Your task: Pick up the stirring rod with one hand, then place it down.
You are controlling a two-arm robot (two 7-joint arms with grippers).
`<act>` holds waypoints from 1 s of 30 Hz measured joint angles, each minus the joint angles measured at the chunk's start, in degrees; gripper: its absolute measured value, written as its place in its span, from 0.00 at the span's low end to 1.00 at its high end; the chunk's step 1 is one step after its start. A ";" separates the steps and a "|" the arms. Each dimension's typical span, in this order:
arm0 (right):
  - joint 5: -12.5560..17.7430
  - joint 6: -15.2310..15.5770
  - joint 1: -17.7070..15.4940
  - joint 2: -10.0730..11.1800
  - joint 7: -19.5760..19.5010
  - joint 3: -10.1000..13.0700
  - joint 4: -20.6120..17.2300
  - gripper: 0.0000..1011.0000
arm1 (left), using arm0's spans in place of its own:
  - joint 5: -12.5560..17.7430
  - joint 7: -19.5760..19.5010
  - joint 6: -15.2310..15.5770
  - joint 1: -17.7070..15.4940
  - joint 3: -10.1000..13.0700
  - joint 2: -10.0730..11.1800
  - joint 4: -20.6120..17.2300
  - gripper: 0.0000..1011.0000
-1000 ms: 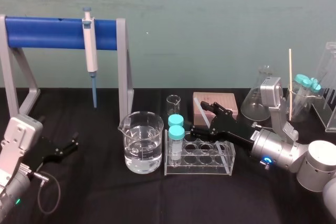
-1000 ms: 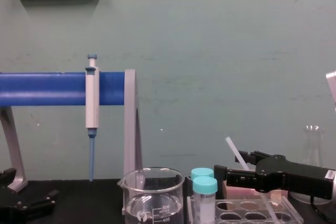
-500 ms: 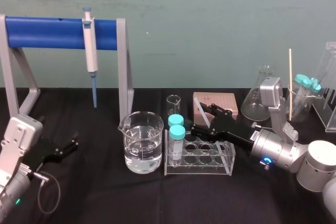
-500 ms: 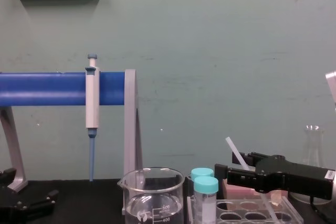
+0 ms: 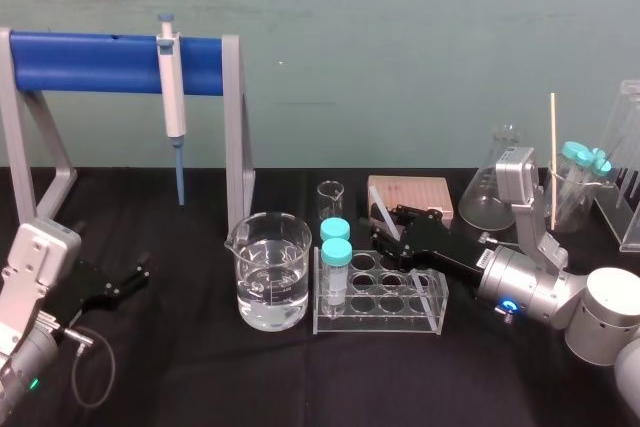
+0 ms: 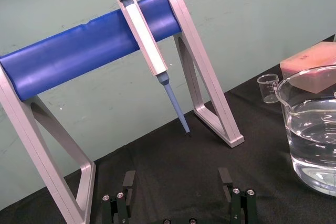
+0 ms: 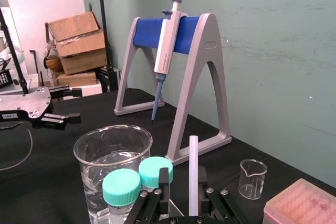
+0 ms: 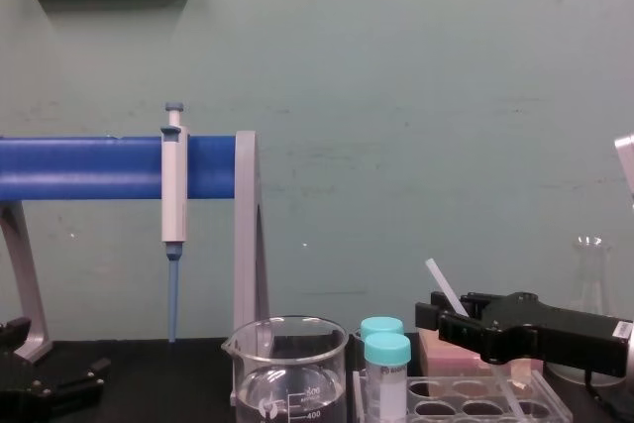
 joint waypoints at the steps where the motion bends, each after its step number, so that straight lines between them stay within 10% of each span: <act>1: 0.00 0.00 0.00 0.00 0.00 0.00 0.00 0.34 | 0.00 0.00 0.00 0.00 0.00 0.00 0.00 0.99; 10: 0.01 0.00 0.00 0.00 0.01 0.00 0.00 0.07 | 0.00 0.00 0.00 0.00 0.00 0.00 0.00 0.99; 30: -0.10 -0.26 -1.14 0.83 -0.78 0.51 -3.18 0.07 | 0.00 0.00 0.00 0.00 0.00 0.00 0.00 0.99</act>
